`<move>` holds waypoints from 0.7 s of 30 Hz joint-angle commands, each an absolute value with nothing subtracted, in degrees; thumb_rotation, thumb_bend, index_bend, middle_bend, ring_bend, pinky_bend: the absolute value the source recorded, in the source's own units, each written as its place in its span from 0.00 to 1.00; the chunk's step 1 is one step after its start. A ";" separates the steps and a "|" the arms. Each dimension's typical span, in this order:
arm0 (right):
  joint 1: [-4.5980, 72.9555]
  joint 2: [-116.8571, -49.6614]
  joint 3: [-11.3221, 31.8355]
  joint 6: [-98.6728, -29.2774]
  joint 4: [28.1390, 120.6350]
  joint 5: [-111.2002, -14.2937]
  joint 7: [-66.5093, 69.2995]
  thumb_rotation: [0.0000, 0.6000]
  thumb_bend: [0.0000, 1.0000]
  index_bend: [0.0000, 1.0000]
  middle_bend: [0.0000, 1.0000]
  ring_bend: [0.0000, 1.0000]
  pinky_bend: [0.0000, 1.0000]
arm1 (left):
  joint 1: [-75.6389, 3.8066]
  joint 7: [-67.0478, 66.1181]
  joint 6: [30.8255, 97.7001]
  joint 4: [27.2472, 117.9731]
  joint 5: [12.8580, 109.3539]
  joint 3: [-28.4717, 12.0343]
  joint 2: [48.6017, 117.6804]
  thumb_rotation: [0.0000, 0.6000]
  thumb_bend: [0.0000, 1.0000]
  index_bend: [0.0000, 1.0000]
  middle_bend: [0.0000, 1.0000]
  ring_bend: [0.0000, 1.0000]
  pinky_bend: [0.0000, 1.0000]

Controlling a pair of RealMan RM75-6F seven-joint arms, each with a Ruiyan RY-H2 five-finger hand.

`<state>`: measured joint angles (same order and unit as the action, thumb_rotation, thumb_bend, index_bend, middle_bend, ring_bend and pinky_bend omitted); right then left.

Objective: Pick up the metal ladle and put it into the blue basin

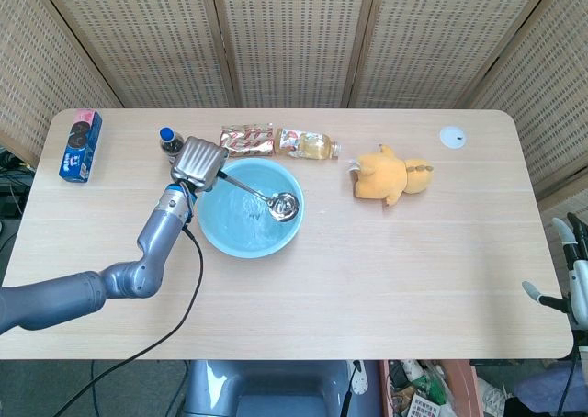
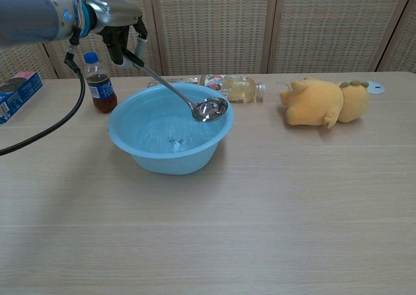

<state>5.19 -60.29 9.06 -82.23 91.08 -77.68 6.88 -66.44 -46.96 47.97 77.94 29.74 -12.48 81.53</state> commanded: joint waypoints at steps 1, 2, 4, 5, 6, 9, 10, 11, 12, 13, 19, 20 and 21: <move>5.23 -60.34 9.04 -82.15 91.07 -77.62 6.72 1.00 0.00 0.00 0.00 0.00 0.00 | -66.47 -46.00 46.23 79.91 29.24 -12.41 79.18 1.00 0.62 0.85 1.00 0.98 1.00; 5.23 -60.36 9.02 -82.14 91.06 -77.62 6.69 1.00 0.00 0.00 0.00 0.00 0.00 | -66.68 -46.05 45.65 80.40 28.92 -12.20 78.44 1.00 0.62 0.85 1.00 0.98 1.00; 5.26 -60.41 9.00 -82.11 91.07 -77.61 6.56 1.00 0.00 0.00 0.00 0.00 0.00 | -67.35 -46.34 44.28 81.64 27.55 -11.70 76.69 1.00 0.62 0.85 1.00 0.98 1.00; 5.26 -60.42 8.99 -82.11 91.09 -77.60 6.50 1.00 0.00 0.00 0.00 0.00 0.00 | -67.74 -46.60 43.79 82.13 26.84 -11.43 75.96 1.00 0.62 0.85 1.00 0.98 1.00; 5.26 -60.43 8.99 -82.11 91.11 -77.59 6.43 1.00 0.00 0.00 0.00 0.00 0.00 | -68.15 -46.89 43.48 82.52 26.19 -11.15 75.33 1.00 0.62 0.85 1.00 0.98 1.00; 5.28 -60.49 8.99 -82.12 91.16 -77.53 6.20 1.00 0.00 0.00 0.00 0.00 0.00 | -69.48 -47.85 42.99 83.74 23.88 -10.27 73.58 1.00 0.62 0.85 1.00 0.98 1.00; 5.30 -60.54 8.99 -82.07 91.15 -77.46 6.07 1.00 0.00 0.00 0.00 0.00 0.00 | -70.22 -48.64 42.99 84.38 22.66 -9.75 72.61 1.00 0.62 0.85 1.00 0.98 1.00; 5.33 -60.56 8.99 -82.02 91.17 -77.42 6.00 1.00 0.00 0.00 0.00 0.00 0.00 | -70.75 -49.21 43.11 84.84 21.83 -9.34 72.01 1.00 0.62 0.85 1.00 0.98 1.00; 5.35 -60.59 9.00 -81.98 91.18 -77.38 5.94 1.00 0.00 0.00 0.00 0.00 0.00 | -71.24 -49.73 43.31 85.27 21.08 -8.92 71.52 1.00 0.62 0.85 1.00 0.97 1.00; 5.39 -60.64 9.00 -81.89 91.14 -77.29 5.77 1.00 0.00 0.00 0.00 0.00 0.00 | -71.90 -50.73 44.09 85.76 20.64 -8.27 70.89 1.00 0.62 0.85 1.00 0.97 1.00; 5.53 -60.82 8.93 -81.58 91.02 -77.15 5.38 1.00 0.00 0.00 0.00 0.00 0.00 | -73.62 -52.33 45.43 87.51 17.74 -6.94 69.24 1.00 0.62 0.85 1.00 0.96 1.00; 5.55 -60.85 8.92 -81.54 91.00 -77.12 5.32 1.00 0.00 0.00 0.00 0.00 0.00 | -73.88 -52.60 45.57 87.69 17.38 -6.74 68.99 1.00 0.62 0.85 1.00 0.96 1.00; 5.60 -60.89 8.93 -81.48 91.00 -77.09 5.22 1.00 0.00 0.00 0.00 0.00 0.00 | -74.27 -52.98 45.81 87.92 16.92 -6.47 68.65 1.00 0.62 0.85 1.00 0.96 1.00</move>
